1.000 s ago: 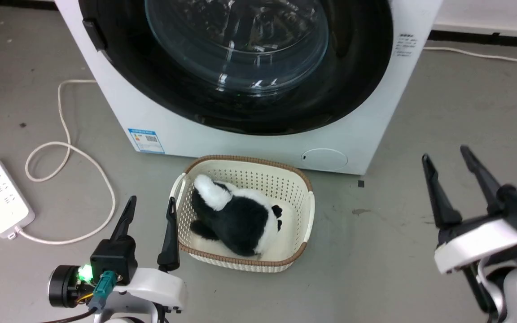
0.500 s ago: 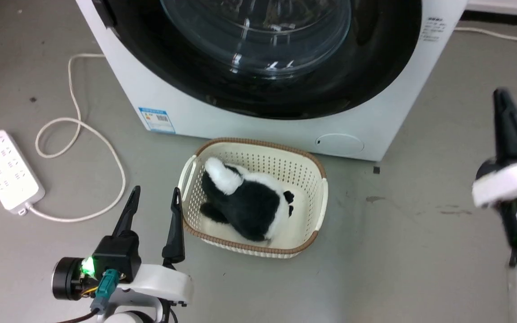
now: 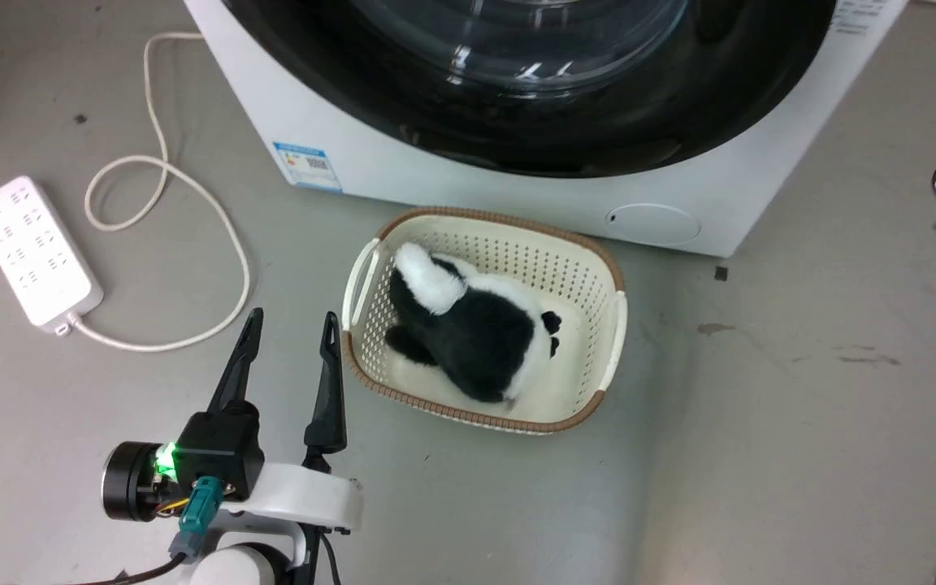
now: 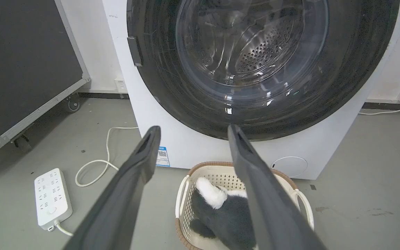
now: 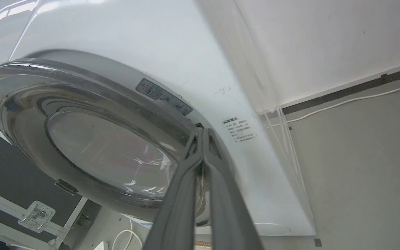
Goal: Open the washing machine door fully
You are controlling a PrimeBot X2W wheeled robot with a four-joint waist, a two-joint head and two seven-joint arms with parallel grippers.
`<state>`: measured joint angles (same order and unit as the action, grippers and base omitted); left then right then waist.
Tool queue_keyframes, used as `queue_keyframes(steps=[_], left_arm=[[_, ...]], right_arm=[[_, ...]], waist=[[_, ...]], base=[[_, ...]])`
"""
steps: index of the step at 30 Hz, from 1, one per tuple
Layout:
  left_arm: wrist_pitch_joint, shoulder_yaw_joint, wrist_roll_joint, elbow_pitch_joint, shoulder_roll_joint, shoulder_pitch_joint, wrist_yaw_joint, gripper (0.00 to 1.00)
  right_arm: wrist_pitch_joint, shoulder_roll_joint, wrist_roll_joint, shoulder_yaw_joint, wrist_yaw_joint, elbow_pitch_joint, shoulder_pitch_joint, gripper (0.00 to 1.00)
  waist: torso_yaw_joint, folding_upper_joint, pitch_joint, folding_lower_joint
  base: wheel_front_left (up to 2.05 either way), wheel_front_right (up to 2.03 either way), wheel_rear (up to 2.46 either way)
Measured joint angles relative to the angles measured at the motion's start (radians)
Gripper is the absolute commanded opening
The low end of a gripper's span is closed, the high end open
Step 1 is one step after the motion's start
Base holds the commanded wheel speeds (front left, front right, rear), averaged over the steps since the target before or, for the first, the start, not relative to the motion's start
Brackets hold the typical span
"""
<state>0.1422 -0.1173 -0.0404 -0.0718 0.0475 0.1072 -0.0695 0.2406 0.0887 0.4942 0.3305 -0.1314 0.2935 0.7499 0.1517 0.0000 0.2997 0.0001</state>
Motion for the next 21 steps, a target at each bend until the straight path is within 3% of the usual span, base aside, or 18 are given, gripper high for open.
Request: queue_keyframes(steps=[5,21], left_arm=[[0.015,-0.014,-0.008,0.0,0.0,0.002,-0.011,1.0],[0.053,-0.064,-0.025,-0.034,0.0,0.043,-0.038,1.0]], right_arm=[[0.134,-0.01,0.045,0.086,0.0,0.127,0.144,0.0],[0.392,0.004,0.035,0.281,0.0,0.331,0.455,0.0]], waist=[[0.024,0.0,0.034,0.0],[0.081,0.0,0.129,0.0]], base=[[0.0,0.0,0.0],[0.0,0.0,0.0]])
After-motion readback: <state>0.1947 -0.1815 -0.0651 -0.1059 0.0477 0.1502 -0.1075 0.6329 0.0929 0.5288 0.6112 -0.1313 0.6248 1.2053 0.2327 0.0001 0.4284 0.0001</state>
